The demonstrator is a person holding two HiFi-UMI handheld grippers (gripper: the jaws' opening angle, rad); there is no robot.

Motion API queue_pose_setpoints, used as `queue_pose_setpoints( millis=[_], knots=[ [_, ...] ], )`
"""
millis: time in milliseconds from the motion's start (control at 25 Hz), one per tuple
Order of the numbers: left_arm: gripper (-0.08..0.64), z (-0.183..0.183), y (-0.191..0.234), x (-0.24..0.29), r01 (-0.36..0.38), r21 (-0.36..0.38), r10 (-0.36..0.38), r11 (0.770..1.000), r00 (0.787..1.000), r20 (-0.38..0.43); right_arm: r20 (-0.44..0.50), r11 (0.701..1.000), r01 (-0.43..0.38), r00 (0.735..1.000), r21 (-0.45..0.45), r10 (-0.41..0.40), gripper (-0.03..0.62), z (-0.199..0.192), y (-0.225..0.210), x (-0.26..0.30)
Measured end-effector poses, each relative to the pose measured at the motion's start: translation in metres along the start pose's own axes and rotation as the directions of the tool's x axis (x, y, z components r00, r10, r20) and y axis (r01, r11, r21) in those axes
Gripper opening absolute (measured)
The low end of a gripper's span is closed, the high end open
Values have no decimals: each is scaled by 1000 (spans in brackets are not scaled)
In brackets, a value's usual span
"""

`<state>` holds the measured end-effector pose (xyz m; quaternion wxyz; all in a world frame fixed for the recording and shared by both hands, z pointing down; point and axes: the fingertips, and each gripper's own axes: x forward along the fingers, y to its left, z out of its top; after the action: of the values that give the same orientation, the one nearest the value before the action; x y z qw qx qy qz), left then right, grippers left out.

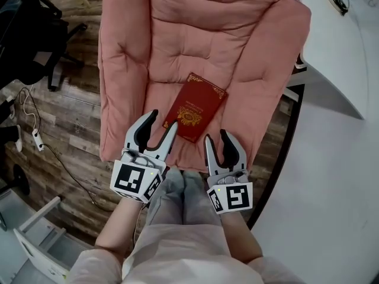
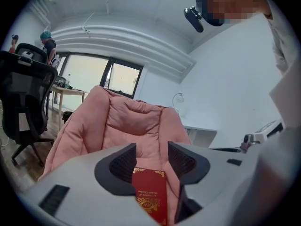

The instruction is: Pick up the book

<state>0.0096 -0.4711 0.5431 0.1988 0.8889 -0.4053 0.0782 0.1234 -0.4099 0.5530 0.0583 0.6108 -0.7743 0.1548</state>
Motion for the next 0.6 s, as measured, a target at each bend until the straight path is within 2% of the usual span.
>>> queue_pose_setpoints(
  millis=[120, 600],
  knots=[
    [202, -12, 10, 8, 5, 4, -5, 1000, 1000, -10, -15, 999, 27, 1000, 18, -26, 169, -17, -6, 9],
    [225, -80, 41, 42, -10, -38, 8, 999, 998, -56, -94, 996, 87, 992, 26, -84, 175, -91, -27, 33]
  ],
)
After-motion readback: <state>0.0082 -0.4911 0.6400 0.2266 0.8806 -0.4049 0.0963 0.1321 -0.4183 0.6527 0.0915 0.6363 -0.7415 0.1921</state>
